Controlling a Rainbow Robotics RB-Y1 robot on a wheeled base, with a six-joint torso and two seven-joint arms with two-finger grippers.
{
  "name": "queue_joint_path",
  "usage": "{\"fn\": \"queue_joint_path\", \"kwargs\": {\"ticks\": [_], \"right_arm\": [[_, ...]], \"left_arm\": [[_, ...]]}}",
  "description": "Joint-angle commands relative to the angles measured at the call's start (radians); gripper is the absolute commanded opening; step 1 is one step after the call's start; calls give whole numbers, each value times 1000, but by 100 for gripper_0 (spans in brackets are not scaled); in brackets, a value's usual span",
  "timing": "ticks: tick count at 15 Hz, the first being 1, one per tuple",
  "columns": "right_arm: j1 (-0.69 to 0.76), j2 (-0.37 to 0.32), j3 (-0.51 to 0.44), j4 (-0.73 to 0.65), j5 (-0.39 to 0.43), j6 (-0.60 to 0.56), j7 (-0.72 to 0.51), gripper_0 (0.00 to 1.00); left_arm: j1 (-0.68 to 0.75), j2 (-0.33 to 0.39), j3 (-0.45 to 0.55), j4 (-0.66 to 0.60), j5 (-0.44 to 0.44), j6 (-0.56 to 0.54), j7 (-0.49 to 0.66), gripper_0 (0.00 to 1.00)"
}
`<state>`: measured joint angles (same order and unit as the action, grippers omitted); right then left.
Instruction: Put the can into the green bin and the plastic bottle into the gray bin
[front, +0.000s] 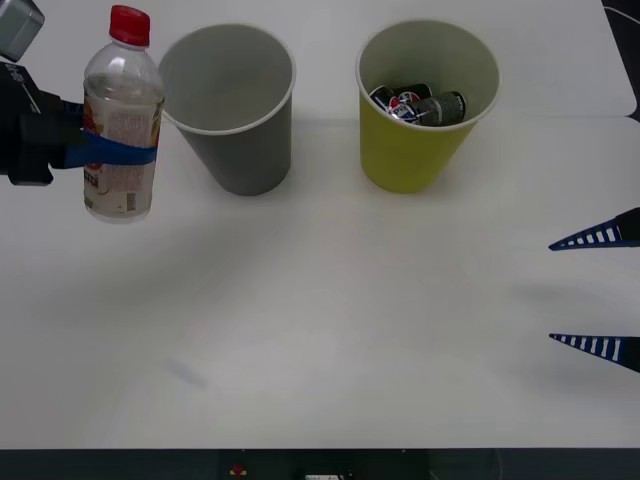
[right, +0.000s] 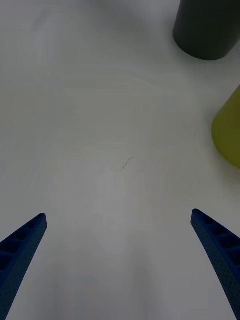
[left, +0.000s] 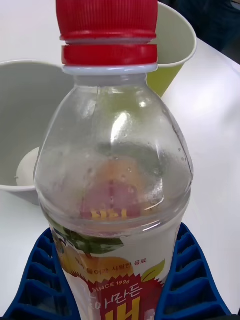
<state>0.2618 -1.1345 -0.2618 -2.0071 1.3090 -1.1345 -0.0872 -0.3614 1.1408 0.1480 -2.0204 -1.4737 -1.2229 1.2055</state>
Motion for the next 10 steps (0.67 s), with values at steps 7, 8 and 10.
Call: {"fn": "queue_joint_path", "kwargs": {"ticks": [7,8,10], "right_arm": [[0,0,0,0,0,0,0,100],[0,0,0,0,0,0,0,100],[0,0,0,0,0,0,0,100]], "left_arm": [[-593,-18,-418,358,-122,-64,48,0],[-633,-36,-452,393,-131,-64,48,0],[-712,-72,-515,460,-186,-64,48,0]]}}
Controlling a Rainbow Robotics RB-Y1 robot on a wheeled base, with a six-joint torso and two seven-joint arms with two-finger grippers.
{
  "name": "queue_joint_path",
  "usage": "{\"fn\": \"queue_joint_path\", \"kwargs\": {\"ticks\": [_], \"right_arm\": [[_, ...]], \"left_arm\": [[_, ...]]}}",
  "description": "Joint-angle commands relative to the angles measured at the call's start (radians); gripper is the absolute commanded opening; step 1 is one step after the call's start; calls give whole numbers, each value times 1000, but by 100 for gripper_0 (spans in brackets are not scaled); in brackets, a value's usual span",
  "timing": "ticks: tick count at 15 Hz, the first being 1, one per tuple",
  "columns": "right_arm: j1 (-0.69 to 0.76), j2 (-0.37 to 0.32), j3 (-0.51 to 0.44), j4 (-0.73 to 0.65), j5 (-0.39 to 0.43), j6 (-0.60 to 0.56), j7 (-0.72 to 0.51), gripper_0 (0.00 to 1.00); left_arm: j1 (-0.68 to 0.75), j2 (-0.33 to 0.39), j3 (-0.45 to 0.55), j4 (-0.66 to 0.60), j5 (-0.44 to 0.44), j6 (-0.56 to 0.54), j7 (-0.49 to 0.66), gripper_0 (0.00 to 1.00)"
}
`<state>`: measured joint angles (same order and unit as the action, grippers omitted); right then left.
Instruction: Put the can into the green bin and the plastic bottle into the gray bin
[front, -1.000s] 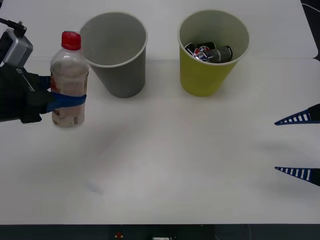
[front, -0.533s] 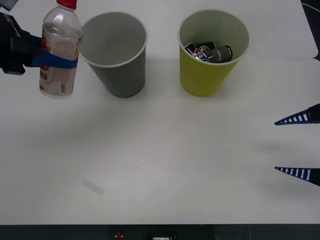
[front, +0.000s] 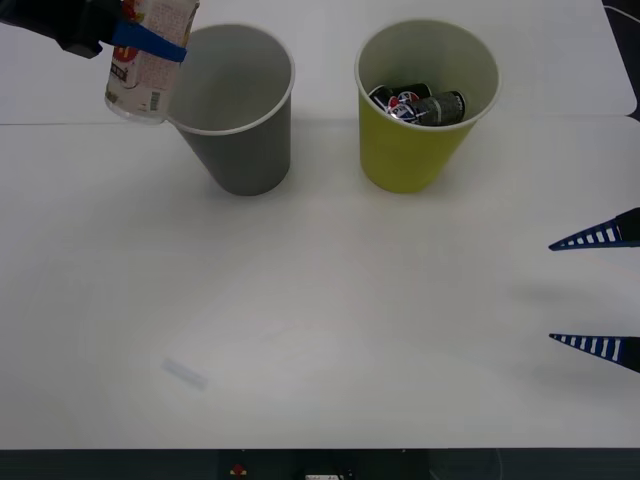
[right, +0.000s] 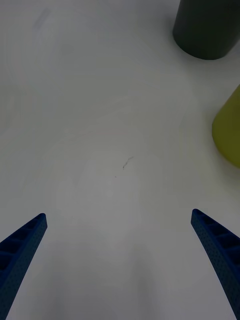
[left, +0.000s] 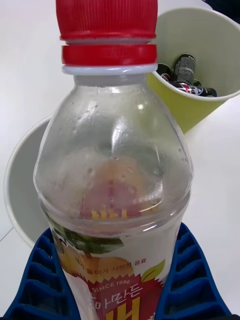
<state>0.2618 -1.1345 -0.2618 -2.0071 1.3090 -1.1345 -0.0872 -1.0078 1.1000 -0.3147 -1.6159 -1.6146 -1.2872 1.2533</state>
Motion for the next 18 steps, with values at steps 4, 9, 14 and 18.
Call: {"fn": "queue_joint_path", "kwargs": {"ticks": [4,9,14,18], "right_arm": [[0,0,0,0,0,0,0,100],[0,0,0,0,0,0,0,100],[0,0,0,0,0,0,0,100],[0,0,0,0,0,0,0,100]], "left_arm": [[-170,-104,-136,185,-93,0,0,0],[-209,-172,-164,289,-131,19,-25,0],[-209,-180,-164,283,-159,20,-43,99],[-204,-176,-164,268,-126,20,-127,100]]}}
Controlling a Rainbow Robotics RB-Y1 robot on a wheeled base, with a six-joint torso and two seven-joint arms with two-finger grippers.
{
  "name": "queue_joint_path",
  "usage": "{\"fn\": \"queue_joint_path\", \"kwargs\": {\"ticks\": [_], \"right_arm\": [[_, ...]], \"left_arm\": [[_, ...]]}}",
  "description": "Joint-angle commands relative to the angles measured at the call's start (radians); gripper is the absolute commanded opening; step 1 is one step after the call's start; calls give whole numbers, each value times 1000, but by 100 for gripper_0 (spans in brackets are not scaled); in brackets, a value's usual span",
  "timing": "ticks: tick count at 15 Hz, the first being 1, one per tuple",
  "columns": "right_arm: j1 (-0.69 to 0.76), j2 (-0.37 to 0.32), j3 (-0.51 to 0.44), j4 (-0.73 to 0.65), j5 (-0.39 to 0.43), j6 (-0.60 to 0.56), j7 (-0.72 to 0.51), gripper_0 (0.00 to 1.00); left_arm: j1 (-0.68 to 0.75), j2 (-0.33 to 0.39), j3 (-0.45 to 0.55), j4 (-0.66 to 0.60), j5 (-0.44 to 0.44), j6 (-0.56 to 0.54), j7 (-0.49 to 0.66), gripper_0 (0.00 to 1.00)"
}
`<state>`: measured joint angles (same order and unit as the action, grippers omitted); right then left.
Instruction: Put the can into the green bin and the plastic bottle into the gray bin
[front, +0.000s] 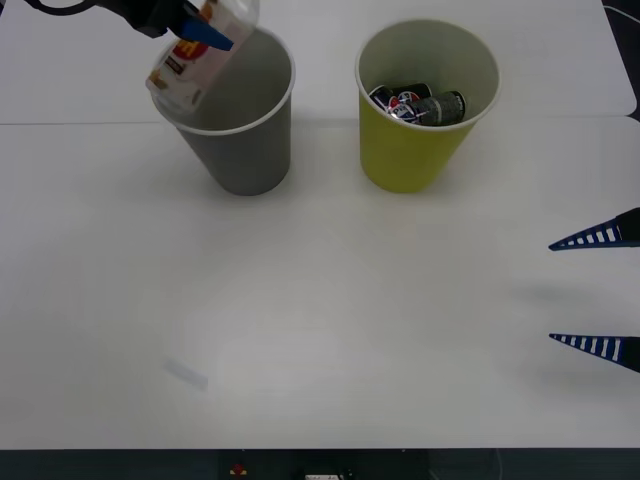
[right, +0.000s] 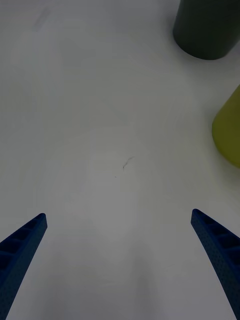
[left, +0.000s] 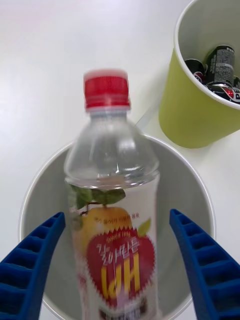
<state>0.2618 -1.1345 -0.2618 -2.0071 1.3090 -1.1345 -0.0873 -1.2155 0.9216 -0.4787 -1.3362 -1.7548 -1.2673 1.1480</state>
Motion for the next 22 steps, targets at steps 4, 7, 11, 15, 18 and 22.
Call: {"fn": "queue_joint_path", "kwargs": {"ticks": [4,7,11,15,18,22], "right_arm": [[0,0,0,0,0,0,0,100],[0,0,0,0,0,0,0,100],[0,0,0,0,0,0,0,100],[0,0,0,0,0,0,0,100],[0,0,0,0,0,0,0,100],[0,0,0,0,0,0,0,100]], "left_arm": [[140,40,134,-123,84,3,-96,100],[251,98,216,-124,255,3,-292,100],[430,161,316,-141,411,3,-560,100],[645,192,428,-204,503,3,-757,100],[781,226,482,-244,571,3,-883,100],[955,258,549,-308,637,3,-1025,100]]}}
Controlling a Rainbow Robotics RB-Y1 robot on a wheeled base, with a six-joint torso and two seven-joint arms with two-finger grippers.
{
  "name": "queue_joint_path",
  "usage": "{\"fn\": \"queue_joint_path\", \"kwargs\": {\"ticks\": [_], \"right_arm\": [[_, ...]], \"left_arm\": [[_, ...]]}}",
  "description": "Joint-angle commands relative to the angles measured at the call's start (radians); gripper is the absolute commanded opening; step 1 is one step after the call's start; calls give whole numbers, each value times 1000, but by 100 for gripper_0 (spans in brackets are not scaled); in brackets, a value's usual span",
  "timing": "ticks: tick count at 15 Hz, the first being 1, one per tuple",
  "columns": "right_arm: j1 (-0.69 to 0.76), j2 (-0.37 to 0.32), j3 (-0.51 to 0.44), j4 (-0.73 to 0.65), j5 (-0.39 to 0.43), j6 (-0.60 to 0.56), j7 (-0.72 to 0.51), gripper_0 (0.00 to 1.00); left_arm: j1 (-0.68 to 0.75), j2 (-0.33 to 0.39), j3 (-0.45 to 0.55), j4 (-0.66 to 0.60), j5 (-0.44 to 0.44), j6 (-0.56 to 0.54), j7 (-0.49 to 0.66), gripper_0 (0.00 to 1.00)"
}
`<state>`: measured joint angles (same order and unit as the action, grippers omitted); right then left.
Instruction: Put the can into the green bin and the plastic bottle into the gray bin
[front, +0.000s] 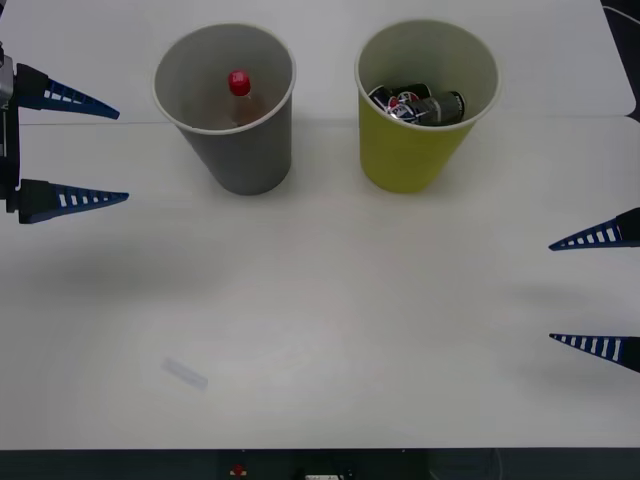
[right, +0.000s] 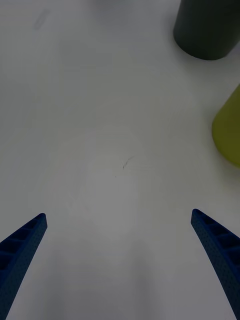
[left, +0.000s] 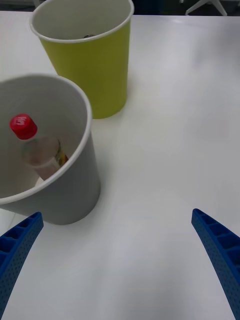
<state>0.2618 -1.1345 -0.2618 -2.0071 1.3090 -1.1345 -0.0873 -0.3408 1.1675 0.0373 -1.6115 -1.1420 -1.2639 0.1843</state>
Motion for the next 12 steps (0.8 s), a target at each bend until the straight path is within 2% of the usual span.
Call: {"fn": "queue_joint_path", "kwargs": {"ticks": [1,8,12], "right_arm": [[0,0,0,0,0,0,0,100],[0,0,0,0,0,0,0,100],[0,0,0,0,0,0,0,100]], "left_arm": [[115,17,52,-48,28,0,-86,100],[394,35,214,-194,21,0,-194,100],[450,38,230,-199,24,-2,-256,100]]}}
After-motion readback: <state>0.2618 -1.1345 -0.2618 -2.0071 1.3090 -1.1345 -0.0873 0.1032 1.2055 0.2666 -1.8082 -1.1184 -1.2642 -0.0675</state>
